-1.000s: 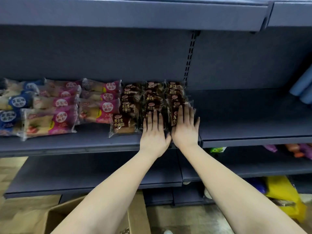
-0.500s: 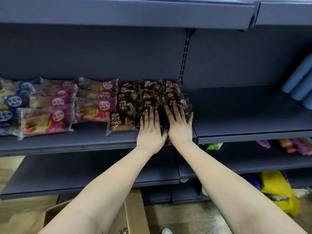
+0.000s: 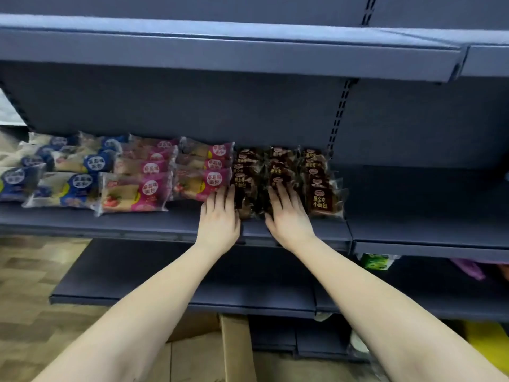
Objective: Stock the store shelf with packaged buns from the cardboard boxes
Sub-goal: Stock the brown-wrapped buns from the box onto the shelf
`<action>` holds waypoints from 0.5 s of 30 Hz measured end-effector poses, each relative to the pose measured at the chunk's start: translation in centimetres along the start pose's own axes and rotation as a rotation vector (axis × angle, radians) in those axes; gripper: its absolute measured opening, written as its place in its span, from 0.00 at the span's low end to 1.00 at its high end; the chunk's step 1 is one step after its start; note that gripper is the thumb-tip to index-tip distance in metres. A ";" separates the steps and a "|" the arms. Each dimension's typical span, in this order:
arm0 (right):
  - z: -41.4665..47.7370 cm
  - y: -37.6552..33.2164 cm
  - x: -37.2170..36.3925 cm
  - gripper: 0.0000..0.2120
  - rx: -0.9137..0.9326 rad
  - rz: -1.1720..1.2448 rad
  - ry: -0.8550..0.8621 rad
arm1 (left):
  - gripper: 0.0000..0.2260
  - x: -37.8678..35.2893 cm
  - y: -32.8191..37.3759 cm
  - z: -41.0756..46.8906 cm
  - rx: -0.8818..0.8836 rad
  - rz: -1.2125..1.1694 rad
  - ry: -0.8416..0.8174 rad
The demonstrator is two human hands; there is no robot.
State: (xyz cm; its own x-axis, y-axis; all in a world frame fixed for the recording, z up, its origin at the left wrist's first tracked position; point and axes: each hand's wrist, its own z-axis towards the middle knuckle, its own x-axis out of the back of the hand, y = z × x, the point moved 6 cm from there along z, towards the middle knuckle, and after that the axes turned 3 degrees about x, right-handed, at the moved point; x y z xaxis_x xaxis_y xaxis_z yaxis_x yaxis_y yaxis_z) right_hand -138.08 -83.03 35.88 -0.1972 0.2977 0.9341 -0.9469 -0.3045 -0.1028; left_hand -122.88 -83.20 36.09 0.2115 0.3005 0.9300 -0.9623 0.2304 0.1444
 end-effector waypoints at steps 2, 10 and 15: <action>0.4 -0.6 -1.2 0.34 -0.104 -0.031 -0.156 | 0.30 0.5 -0.6 1.0 -0.024 -0.001 -0.053; 1.4 0.1 -0.3 0.36 -0.165 -0.103 -0.262 | 0.39 0.6 -1.7 4.4 -0.146 0.123 -0.402; 1.7 0.4 0.1 0.34 -0.096 -0.129 -0.255 | 0.36 1.0 -0.7 4.6 -0.158 0.096 -0.423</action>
State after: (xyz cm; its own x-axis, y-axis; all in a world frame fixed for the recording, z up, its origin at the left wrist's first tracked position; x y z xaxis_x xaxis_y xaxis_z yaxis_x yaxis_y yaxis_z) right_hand -138.09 -84.62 36.53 -0.0147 0.0877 0.9960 -0.9821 -0.1884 0.0021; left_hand -122.73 -87.28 38.45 0.0032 -0.0691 0.9976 -0.9292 0.3684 0.0285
